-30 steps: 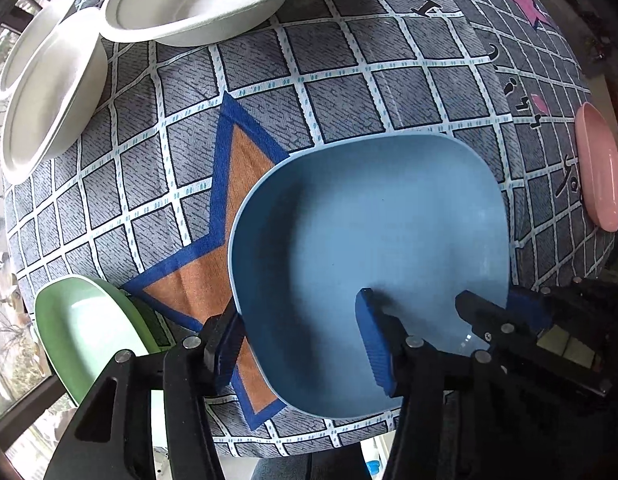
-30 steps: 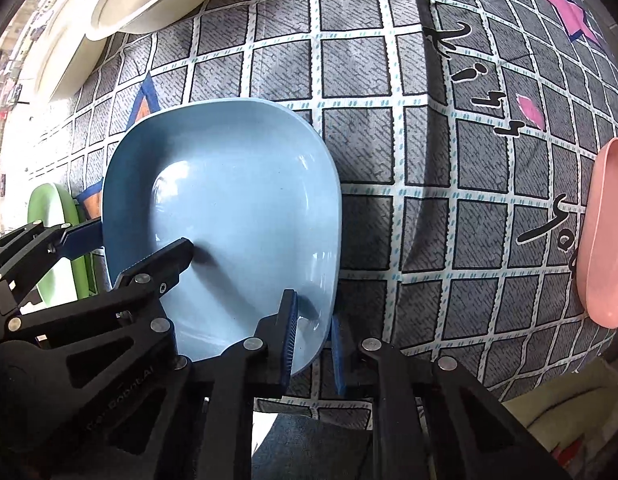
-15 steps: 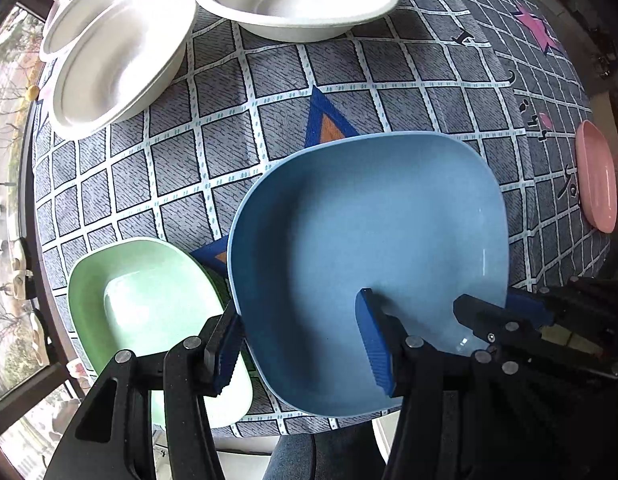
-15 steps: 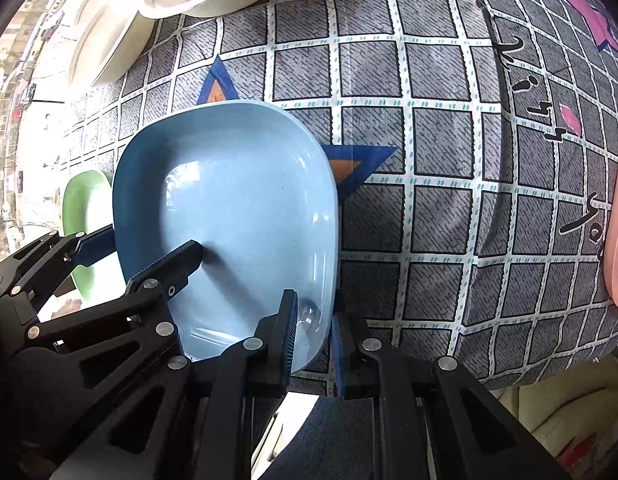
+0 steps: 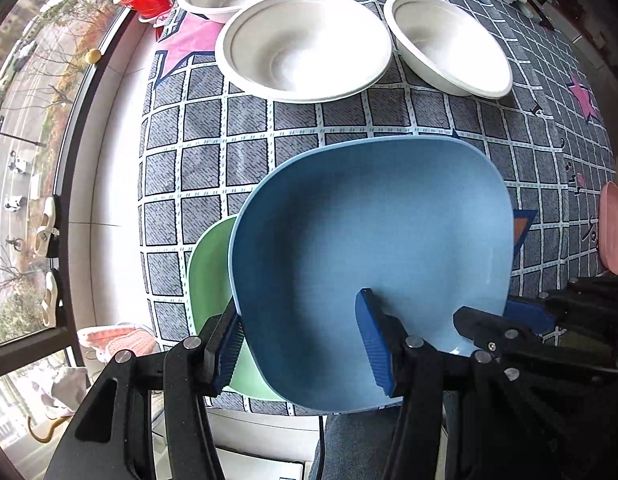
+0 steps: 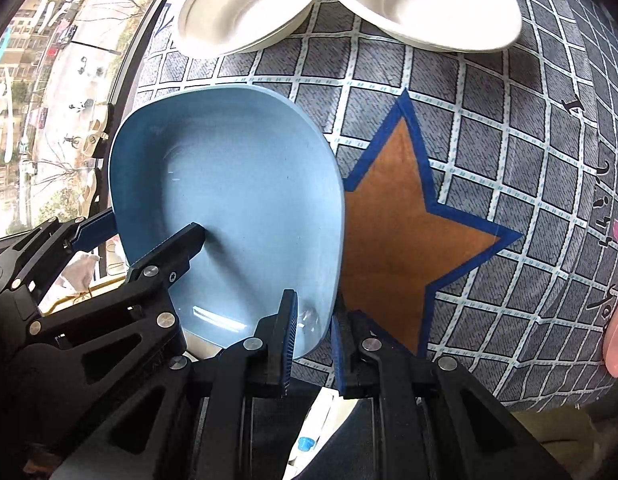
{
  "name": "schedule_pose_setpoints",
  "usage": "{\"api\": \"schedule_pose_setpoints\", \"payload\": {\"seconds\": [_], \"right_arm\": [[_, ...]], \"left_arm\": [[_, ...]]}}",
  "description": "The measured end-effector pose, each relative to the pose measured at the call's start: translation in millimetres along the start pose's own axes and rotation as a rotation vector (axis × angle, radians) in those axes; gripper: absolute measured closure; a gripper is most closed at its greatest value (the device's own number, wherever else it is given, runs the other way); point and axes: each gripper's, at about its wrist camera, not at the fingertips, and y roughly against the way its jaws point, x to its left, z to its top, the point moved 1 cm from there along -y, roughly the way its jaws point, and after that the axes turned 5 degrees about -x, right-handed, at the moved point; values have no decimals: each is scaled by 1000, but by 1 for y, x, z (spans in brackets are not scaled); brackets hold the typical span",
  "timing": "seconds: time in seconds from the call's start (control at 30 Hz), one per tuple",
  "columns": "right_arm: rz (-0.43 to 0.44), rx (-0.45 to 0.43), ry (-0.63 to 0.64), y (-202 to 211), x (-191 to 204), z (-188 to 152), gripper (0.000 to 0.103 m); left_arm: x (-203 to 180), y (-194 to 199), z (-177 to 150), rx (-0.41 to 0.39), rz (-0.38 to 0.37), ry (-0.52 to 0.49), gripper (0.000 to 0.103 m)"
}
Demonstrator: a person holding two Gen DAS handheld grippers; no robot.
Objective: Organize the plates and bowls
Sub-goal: 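Lift the blue plate with the right gripper onto the green plate, then open the right gripper to release the blue plate on the green plate, then reach the right gripper to the pink plate and grasp its rim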
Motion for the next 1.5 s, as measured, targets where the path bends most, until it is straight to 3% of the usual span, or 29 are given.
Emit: {"api": "schedule_pose_setpoints", "payload": {"seconds": [0.13, 0.23, 0.43, 0.57, 0.63, 0.7, 0.73, 0.77, 0.83, 0.9, 0.93, 1.17, 1.5], "right_arm": [[18, 38, 44, -41, 29, 30, 85], [38, 65, 60, -63, 58, 37, 84], [48, 100, 70, -109, 107, 59, 84], [58, 81, 81, -114, 133, 51, 82], [43, 57, 73, -121, 136, 67, 66], [-14, 16, 64, -124, 133, 85, 22], [-18, -8, 59, -127, 126, 93, 19], [-3, -15, 46, -101, 147, 56, 19], [1, -3, -4, -106, 138, 60, 19], [12, -4, -57, -71, 143, -3, 19], [13, -4, -80, -47, 126, -37, 19], [-2, -49, -276, -52, 81, -42, 19], [-34, -160, -600, -26, -12, -68, 19]], "left_arm": [[29, -3, -11, 14, 23, 29, 45], [16, -13, -15, 22, 39, 43, 45], [29, -26, -15, 34, 60, 61, 44], [37, -34, -21, 55, 92, 100, 26], [41, -32, -22, 48, 99, 120, 24], [44, -31, -21, 45, 80, 135, 21], [44, -30, -21, 44, 73, 136, 21], [43, -29, -19, 42, 71, 132, 21], [36, -27, -14, 37, 66, 112, 21], [25, -25, -9, 35, 43, 87, 21], [17, -23, -6, 32, 29, 72, 21], [-54, -16, 20, 9, -30, -118, 21], [-183, -8, 53, -15, -90, -402, 21]]}}
